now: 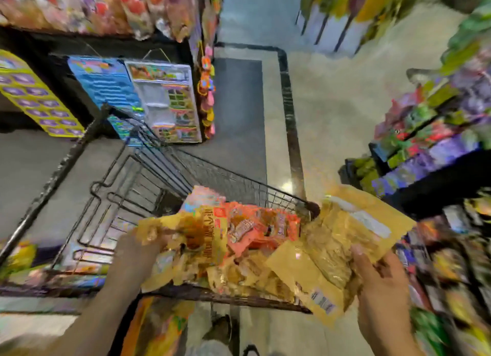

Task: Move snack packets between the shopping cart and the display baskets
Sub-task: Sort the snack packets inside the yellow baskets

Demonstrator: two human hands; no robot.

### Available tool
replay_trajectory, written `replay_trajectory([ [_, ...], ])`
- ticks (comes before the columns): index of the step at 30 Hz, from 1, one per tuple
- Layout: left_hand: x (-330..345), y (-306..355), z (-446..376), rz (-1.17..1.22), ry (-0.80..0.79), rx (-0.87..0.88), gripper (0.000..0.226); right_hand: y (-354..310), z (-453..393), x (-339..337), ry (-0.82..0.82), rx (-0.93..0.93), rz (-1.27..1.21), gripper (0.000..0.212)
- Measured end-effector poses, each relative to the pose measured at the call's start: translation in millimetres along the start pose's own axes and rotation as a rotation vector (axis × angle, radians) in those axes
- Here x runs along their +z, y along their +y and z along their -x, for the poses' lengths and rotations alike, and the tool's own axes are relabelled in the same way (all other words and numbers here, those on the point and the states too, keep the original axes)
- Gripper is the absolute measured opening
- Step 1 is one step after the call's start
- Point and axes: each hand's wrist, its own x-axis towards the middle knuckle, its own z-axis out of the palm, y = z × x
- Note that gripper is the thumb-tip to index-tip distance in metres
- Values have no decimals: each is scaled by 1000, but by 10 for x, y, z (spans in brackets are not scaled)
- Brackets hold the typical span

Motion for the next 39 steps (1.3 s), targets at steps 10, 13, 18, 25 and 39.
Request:
replay_trajectory([
  [10, 1686, -1038, -1036, -279, -485, -311, 31, 778, -86, 88, 90, 145, 302, 19],
  [13, 1985, -1328, -1077, -388, -545, -322, 24, 995, -87, 60, 144, 227, 321, 18],
  [18, 2030, -1669, -1207, -518, -548, -451, 25, 1358, -157, 196, 187, 477, 275, 14],
  [25, 1824, -1723, -1385, -640, -554, -462, 14, 2209, -441, 686, 215, 822, 211, 25],
  [39, 1042, -1244, -974, -207, -446, -285, 38, 2905, -645, 705, 158, 1211, 292, 48],
])
